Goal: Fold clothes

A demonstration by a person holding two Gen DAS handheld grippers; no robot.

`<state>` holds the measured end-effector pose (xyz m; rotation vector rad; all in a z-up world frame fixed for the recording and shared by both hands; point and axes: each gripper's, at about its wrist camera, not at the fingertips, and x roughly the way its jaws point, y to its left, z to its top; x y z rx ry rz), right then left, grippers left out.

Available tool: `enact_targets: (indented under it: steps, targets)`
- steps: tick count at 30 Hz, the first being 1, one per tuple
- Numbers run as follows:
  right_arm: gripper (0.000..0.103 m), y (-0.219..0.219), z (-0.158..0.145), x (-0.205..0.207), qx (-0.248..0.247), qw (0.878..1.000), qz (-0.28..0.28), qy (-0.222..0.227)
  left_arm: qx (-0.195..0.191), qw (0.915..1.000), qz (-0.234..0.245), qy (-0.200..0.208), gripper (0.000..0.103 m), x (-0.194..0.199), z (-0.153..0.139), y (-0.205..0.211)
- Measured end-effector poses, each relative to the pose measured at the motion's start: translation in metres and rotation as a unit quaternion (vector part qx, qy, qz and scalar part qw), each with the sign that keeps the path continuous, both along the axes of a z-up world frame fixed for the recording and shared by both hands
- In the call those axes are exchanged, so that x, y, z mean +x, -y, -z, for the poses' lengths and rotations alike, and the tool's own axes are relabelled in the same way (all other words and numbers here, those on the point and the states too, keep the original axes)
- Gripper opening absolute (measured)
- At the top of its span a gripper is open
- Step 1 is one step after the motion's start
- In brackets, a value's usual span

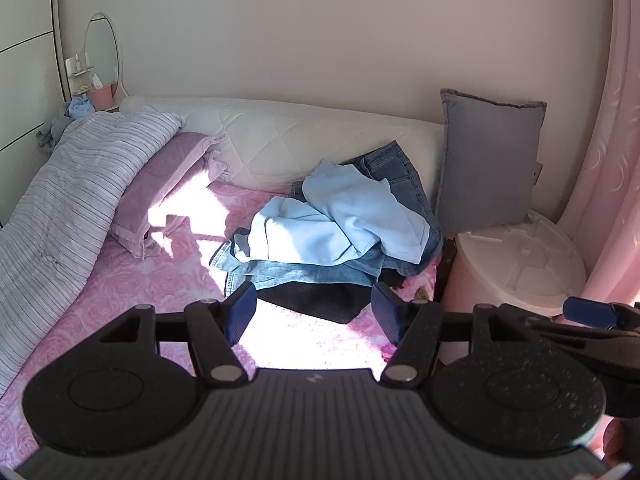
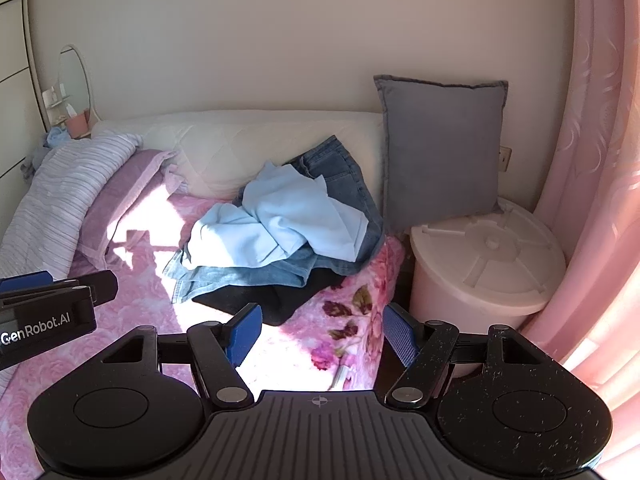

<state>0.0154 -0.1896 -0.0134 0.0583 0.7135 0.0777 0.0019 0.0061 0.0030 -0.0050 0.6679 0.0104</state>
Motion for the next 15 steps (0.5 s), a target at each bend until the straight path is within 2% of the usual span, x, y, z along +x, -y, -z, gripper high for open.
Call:
enact_targets:
  steps: [6, 12, 15]
  targets:
    - [0.07, -0.004, 0.001, -0.001, 0.002, 1.0, -0.001, 0.0, 0.005, 1.0, -0.001, 0.005, 0.06, -0.001, 0.004, 0.004]
    - [0.071, 0.015, 0.003, -0.003, 0.004, 1.0, -0.002, -0.001, 0.005, 1.0, -0.001, 0.004, 0.06, 0.001, 0.012, 0.017]
    - [0.071, 0.004, 0.0, -0.002, -0.002, 1.0, -0.001, -0.002, 0.003, 1.0, -0.003, 0.003, 0.06, 0.001, 0.015, 0.02]
